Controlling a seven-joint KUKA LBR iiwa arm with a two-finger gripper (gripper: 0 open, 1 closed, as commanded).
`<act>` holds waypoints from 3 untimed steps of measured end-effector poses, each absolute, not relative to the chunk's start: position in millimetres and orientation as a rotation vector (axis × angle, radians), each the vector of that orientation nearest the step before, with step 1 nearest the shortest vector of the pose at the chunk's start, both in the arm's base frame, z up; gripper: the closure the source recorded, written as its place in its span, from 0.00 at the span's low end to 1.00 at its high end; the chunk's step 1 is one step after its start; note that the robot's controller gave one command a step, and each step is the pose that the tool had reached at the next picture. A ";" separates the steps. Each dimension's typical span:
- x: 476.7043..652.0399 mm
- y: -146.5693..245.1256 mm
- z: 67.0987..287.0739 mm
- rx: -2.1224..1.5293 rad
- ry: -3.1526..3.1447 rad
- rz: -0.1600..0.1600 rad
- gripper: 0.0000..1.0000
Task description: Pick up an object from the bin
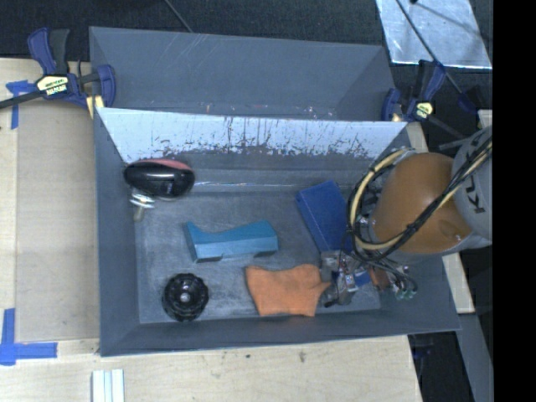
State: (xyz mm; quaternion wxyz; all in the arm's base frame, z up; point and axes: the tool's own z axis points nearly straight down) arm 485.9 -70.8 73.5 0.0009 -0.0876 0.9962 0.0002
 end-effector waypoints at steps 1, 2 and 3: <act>484.3 -70.7 91.3 -0.276 3.134 0.002 1.00; 486.3 -71.2 105.6 -0.275 3.127 -0.001 1.00; 485.2 -71.0 118.6 -0.276 3.131 0.001 1.00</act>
Offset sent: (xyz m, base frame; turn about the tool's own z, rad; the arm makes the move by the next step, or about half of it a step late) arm 0.0000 0.0000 0.0570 0.0000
